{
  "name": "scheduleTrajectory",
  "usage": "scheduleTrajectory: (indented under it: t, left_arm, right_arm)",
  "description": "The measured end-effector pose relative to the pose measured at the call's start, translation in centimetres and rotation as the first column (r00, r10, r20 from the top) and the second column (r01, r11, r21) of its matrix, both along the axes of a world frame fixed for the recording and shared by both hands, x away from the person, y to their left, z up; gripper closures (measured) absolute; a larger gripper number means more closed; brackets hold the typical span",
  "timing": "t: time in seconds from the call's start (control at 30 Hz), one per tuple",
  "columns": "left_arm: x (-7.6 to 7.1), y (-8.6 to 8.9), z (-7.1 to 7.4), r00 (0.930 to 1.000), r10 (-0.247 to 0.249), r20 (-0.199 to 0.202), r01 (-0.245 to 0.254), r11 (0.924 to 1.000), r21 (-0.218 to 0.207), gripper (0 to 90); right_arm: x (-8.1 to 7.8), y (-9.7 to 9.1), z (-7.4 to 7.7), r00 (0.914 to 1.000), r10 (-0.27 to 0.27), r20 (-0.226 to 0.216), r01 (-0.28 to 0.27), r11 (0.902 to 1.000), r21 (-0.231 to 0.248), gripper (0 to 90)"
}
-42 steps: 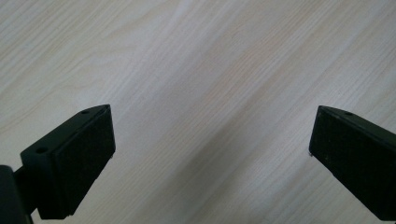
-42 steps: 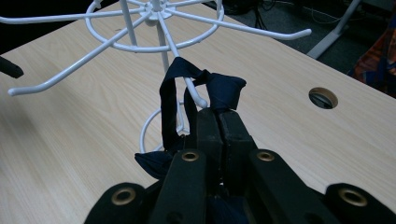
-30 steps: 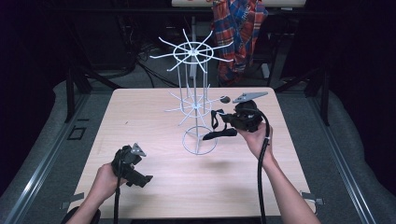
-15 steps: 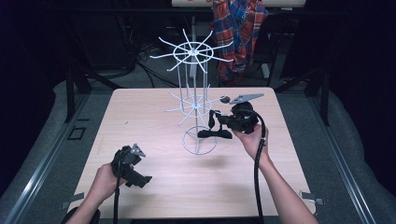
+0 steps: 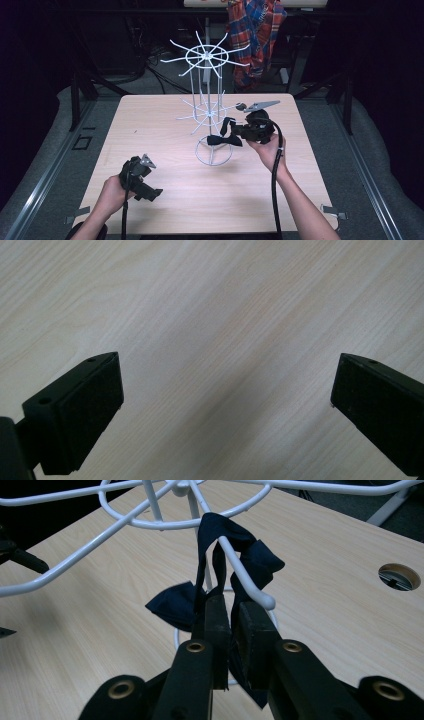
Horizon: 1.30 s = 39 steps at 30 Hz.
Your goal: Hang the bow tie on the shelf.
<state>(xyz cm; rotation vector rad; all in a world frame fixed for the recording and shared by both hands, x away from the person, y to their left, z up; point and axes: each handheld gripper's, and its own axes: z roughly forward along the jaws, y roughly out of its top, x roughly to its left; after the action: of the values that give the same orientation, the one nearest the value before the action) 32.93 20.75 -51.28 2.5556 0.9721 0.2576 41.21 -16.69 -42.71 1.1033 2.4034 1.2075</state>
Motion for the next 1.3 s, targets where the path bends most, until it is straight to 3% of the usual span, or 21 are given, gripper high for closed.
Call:
scheduleTrajectory:
  t: [0.17,0.33,0.57,0.67,1.0,1.3]
  left_arm:
    - [0.0,0.0,0.0,1.0000,0.000,0.002,0.000,1.0000,0.000,0.4]
    - [0.0,0.0,0.0,1.0000,0.002,0.003,-0.002,1.0000,-0.002,0.4]
    - [0.0,0.0,0.0,1.0000,0.004,0.003,-0.004,1.0000,-0.004,0.4]
    - [0.0,0.1,0.0,1.0000,0.005,0.004,-0.005,1.0000,-0.004,0.4]
    - [-0.1,0.1,0.1,1.0000,0.005,0.006,-0.005,1.0000,-0.003,0.4]
    - [-0.1,0.1,0.1,0.9999,0.012,0.008,-0.012,0.9999,-0.006,0.4]
  right_arm:
    - [-0.1,0.0,0.0,0.9999,0.010,-0.007,-0.010,0.9999,-0.004,75.1]
    - [-0.3,0.0,0.2,0.9992,0.030,-0.025,-0.030,0.9994,-0.016,58.6]
    - [-0.7,0.2,0.4,0.9992,0.016,-0.036,-0.019,0.9968,-0.078,41.1]
    - [-0.7,-0.1,0.5,0.9982,0.007,-0.060,-0.013,0.9951,-0.098,35.1]
    - [-1.3,-1.5,0.5,0.9929,0.015,-0.118,-0.027,0.9940,-0.106,24.5]
    - [-3.1,-3.3,-0.7,0.9872,-0.026,-0.157,0.000,0.9864,-0.164,16.7]
